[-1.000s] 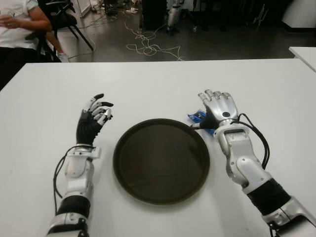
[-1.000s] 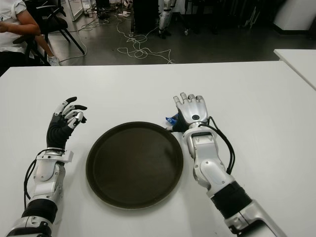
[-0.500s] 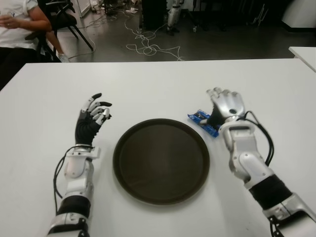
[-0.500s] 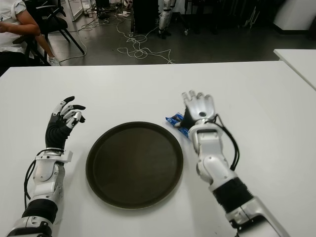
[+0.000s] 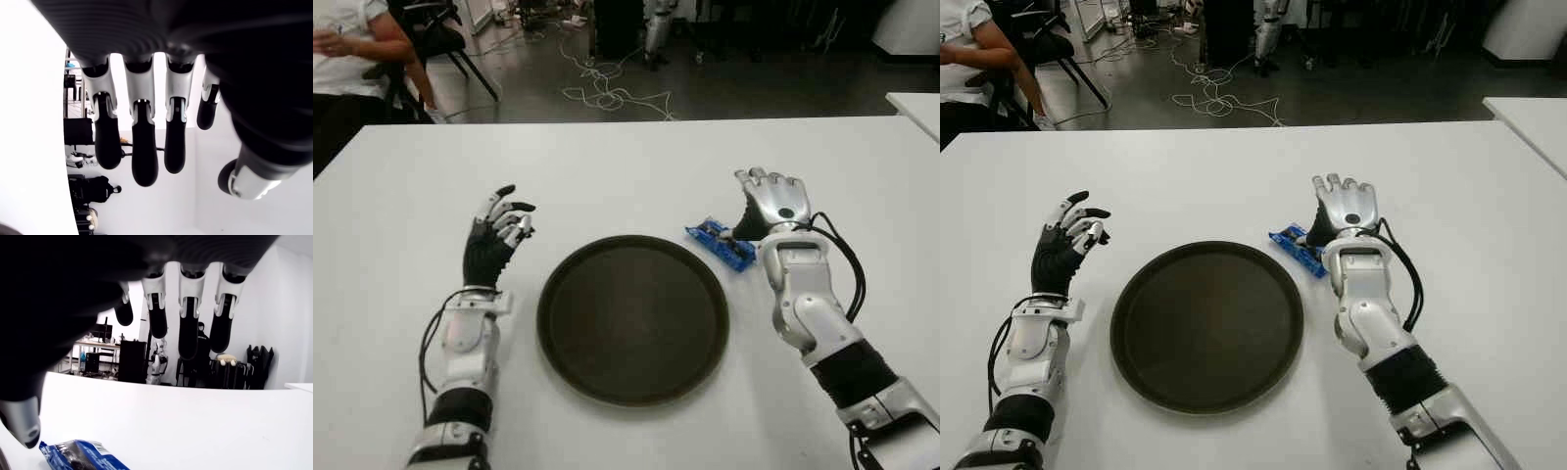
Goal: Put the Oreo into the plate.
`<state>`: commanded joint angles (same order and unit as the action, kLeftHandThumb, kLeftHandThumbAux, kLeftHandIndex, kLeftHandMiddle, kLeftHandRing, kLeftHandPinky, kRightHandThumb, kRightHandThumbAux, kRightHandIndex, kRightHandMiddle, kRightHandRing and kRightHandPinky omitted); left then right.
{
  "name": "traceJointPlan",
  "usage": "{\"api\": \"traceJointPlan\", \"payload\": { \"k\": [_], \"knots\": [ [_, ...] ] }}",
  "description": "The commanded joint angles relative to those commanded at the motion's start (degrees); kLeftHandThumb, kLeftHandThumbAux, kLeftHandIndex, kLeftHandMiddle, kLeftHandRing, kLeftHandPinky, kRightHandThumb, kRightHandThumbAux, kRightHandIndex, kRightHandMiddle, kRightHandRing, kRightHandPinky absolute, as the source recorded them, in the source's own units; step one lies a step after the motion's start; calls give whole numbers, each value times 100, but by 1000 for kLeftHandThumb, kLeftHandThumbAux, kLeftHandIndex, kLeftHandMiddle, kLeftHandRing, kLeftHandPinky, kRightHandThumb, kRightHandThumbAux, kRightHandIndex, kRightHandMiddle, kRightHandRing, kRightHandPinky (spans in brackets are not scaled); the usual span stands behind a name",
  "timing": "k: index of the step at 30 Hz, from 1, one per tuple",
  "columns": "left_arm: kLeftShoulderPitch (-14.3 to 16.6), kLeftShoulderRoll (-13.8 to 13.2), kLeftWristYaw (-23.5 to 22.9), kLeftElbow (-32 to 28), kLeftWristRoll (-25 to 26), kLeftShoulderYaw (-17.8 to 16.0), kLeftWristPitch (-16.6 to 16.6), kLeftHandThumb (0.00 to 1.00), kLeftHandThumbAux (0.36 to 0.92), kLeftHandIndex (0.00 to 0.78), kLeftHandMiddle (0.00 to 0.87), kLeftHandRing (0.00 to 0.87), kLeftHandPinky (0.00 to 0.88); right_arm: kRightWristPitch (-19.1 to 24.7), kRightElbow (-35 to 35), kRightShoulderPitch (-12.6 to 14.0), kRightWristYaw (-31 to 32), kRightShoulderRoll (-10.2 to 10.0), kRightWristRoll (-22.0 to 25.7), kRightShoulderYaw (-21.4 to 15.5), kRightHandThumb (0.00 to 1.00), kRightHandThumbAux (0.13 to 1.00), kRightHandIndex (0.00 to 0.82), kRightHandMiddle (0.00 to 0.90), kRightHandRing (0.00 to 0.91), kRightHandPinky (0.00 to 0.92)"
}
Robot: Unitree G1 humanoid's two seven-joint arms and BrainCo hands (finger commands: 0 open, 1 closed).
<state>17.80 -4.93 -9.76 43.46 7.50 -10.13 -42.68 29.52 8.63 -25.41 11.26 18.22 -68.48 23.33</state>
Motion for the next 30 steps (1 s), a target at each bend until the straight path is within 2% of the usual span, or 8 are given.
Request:
{"api": "traceJointPlan", "payload": {
  "k": [6, 13, 24, 30],
  "knots": [
    [-16, -13, -45, -23, 30, -3, 29, 1000, 640, 193, 397, 519, 477, -21, 14, -47, 56, 62, 98, -12, 0, 597, 77, 114, 173, 235],
    [-34, 3, -81, -46, 74, -11, 40, 1000, 638, 198, 402, 517, 468, -65, 173, -69, -107, 89, 286, -90, 0, 599, 79, 125, 177, 252],
    [-82, 33, -30, -145, 62, -12, 77, 1000, 639, 203, 398, 523, 468, -35, 567, -111, -374, 87, 436, -138, 0, 615, 131, 176, 231, 284],
    [-90, 32, -52, -151, 88, -21, 98, 1000, 640, 192, 398, 525, 476, -4, 698, -112, -485, 62, 516, -133, 0, 612, 132, 185, 237, 290]
  ]
}}
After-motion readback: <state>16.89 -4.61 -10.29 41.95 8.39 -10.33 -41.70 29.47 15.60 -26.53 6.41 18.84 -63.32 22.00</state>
